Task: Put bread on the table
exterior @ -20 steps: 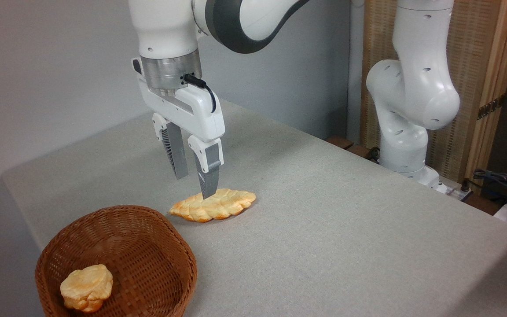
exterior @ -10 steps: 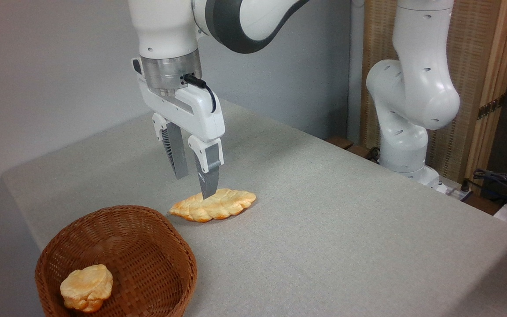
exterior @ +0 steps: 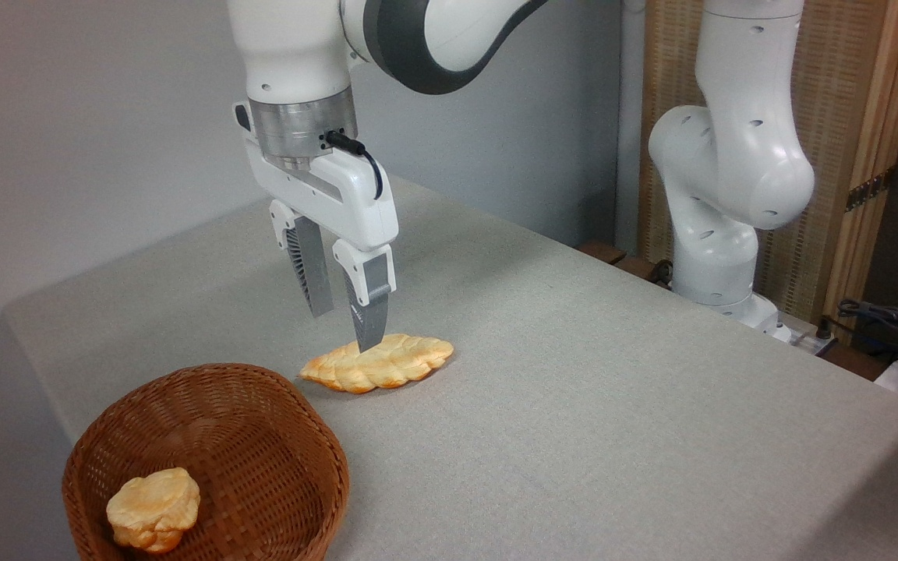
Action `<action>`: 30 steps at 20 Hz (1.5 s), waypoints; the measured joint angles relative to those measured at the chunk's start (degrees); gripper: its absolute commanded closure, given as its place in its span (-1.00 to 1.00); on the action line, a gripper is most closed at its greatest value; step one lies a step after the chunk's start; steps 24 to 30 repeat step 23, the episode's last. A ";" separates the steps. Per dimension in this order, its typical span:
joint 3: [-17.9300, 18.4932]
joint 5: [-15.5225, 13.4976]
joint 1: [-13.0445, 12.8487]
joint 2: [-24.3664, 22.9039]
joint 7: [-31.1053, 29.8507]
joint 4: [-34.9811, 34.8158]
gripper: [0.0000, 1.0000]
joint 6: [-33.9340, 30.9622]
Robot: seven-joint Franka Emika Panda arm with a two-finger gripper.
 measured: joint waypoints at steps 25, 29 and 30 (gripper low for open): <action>0.00 0.00 0.01 0.01 0.00 0.99 -1.00 0.00; 0.00 0.00 0.01 0.01 0.00 0.99 -1.00 0.00; 0.00 0.00 0.01 0.01 0.00 0.99 -1.00 0.00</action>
